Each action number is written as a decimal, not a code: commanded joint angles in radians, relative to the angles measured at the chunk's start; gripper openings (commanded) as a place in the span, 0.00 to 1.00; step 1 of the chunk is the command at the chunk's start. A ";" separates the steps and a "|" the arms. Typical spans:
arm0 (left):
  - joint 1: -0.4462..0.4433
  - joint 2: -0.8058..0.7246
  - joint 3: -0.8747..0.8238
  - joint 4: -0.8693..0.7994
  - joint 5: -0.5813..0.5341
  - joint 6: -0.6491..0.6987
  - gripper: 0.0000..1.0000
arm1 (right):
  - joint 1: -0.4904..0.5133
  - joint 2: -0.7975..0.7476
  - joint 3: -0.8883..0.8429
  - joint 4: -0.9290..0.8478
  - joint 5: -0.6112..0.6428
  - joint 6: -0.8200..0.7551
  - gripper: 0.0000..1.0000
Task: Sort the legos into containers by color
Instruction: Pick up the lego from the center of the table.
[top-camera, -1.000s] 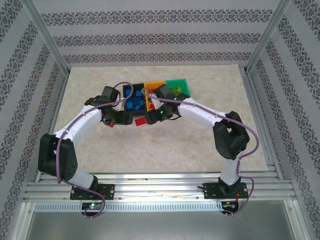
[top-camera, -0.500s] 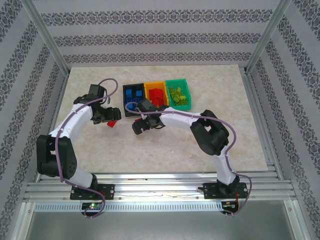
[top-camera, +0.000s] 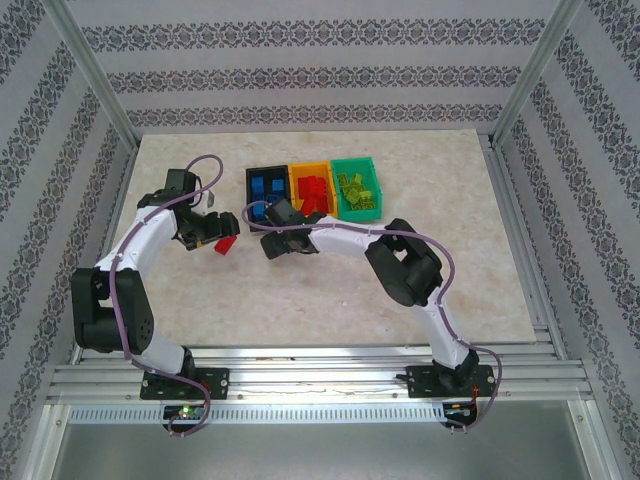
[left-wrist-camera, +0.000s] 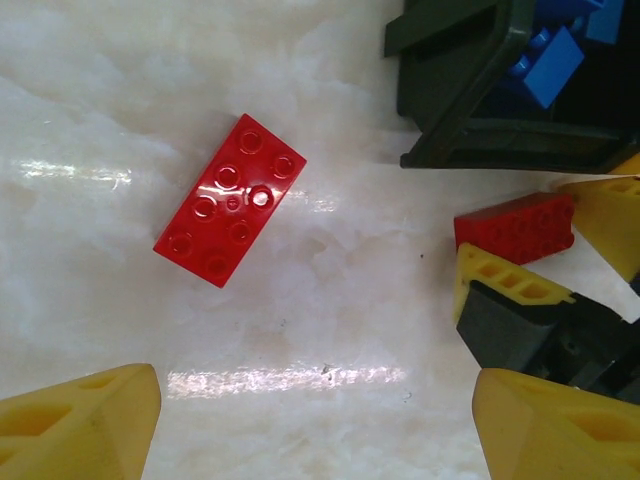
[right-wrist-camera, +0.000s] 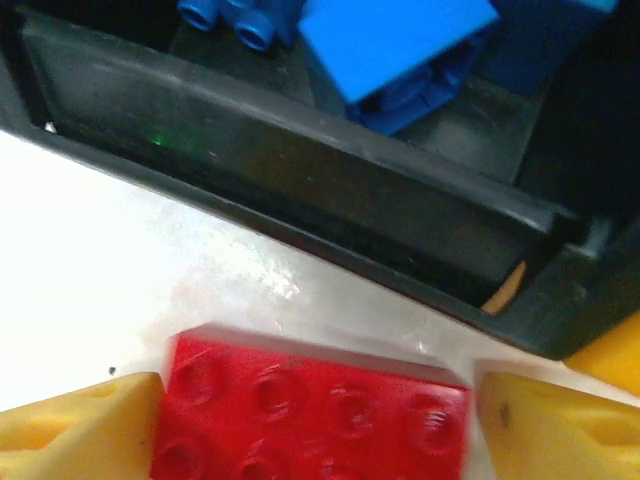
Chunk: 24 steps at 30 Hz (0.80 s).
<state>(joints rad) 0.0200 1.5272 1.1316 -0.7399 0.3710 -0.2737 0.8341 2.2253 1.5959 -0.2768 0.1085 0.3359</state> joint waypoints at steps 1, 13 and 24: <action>0.007 0.011 -0.007 0.021 0.026 -0.008 0.82 | 0.010 -0.010 -0.065 0.084 0.025 0.003 0.63; 0.007 0.067 0.018 -0.021 -0.012 0.010 0.88 | -0.019 -0.325 -0.329 0.191 -0.039 -0.035 0.50; 0.007 0.188 0.070 -0.064 -0.042 0.013 0.88 | -0.249 -0.279 -0.138 0.089 -0.212 -0.043 0.56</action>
<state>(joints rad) 0.0200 1.6787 1.1629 -0.7506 0.3565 -0.2691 0.6250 1.8801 1.3788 -0.1383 -0.0288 0.3069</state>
